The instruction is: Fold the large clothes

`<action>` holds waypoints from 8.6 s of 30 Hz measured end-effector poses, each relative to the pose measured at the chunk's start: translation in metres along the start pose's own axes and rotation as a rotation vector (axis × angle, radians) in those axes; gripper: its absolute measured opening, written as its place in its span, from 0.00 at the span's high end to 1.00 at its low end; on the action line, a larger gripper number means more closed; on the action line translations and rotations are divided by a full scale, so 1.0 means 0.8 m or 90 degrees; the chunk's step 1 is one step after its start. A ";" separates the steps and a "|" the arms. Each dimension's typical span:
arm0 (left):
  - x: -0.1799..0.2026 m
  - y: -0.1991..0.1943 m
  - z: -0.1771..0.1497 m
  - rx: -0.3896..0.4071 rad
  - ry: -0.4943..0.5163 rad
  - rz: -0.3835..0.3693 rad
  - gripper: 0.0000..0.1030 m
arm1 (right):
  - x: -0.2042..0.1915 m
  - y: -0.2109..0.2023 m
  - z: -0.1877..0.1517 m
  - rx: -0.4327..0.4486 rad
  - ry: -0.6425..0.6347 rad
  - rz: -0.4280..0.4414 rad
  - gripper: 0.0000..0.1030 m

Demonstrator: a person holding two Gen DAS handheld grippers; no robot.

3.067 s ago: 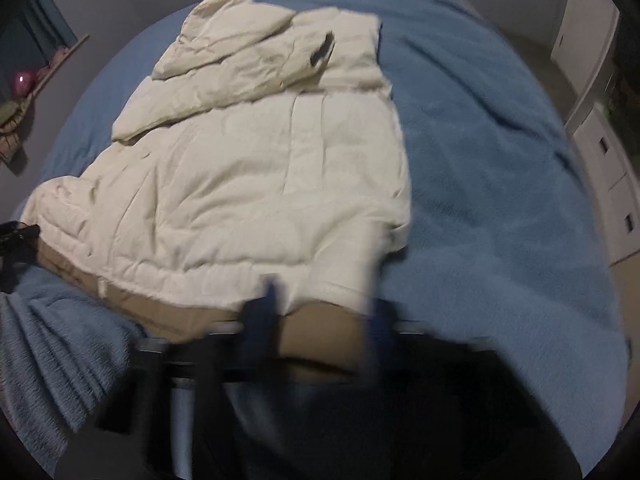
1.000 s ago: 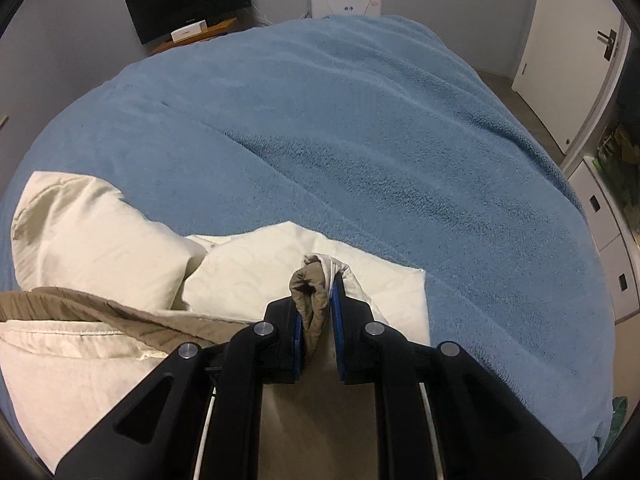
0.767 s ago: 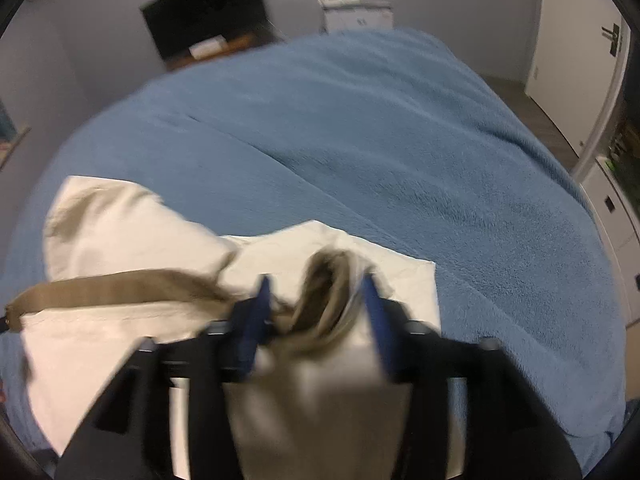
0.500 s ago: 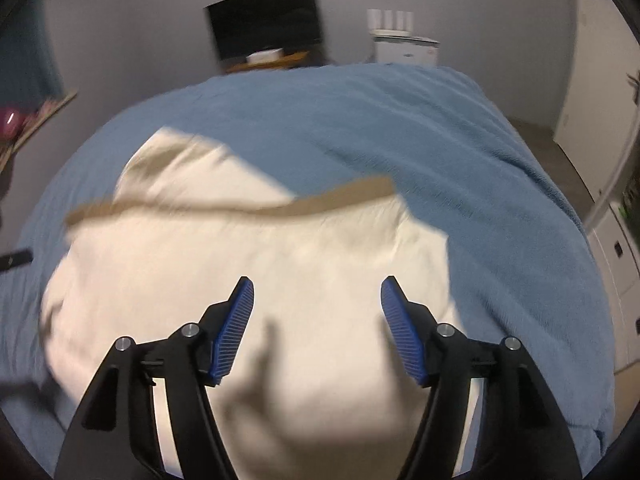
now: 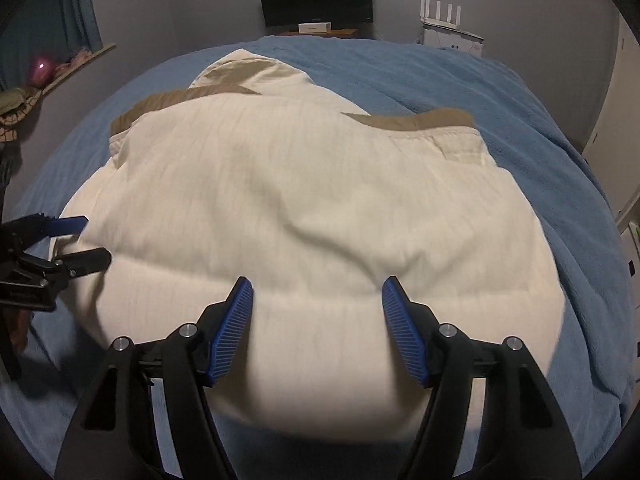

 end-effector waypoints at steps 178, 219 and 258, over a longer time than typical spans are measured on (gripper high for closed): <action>-0.117 -0.051 0.013 0.129 -0.008 -0.051 0.16 | 0.033 -0.103 -0.038 0.140 -0.038 -0.085 0.35; -0.032 0.032 0.012 0.054 0.027 0.033 0.08 | 0.039 0.027 -0.006 0.035 0.043 -0.128 0.24; -0.046 0.208 0.129 -0.093 -0.004 0.036 0.04 | 0.074 0.236 0.070 -0.122 0.114 -0.136 0.14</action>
Point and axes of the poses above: each gripper's, at about its wrist camera, not at the fingertips, and y roughly the way its jaws point, x to its right, z to its top, the point moved 1 cm from there along y, roughly the way its jaws point, and after that the axes turned 12 degrees about x, right-handed, at the moved point
